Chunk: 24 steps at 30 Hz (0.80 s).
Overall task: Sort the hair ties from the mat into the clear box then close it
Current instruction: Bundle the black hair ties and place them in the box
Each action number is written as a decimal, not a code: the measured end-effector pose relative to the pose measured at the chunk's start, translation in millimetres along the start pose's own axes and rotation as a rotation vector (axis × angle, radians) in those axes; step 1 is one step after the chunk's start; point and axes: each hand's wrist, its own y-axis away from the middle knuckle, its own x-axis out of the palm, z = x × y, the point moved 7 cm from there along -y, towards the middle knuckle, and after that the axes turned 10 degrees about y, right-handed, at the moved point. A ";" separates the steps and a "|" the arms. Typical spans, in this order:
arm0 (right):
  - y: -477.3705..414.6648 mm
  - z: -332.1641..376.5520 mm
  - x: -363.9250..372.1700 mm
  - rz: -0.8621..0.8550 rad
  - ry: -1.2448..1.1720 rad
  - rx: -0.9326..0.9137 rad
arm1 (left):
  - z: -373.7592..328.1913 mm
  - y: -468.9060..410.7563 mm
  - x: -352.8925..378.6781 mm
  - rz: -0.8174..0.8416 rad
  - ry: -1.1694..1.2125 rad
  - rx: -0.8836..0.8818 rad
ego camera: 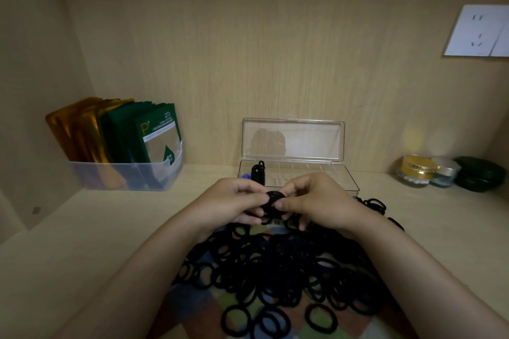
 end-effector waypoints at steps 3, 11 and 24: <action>0.5 4.2 1.8 -0.011 -0.073 -0.004 | 0.5 2.2 5.8 0.041 -0.066 0.013; 6.8 8.1 -16.3 0.076 0.410 -0.098 | -5.5 0.7 -27.0 -0.183 -0.142 -0.010; 9.1 1.2 -6.7 0.184 0.702 -0.034 | 2.5 -4.2 -17.5 -0.190 -0.361 0.017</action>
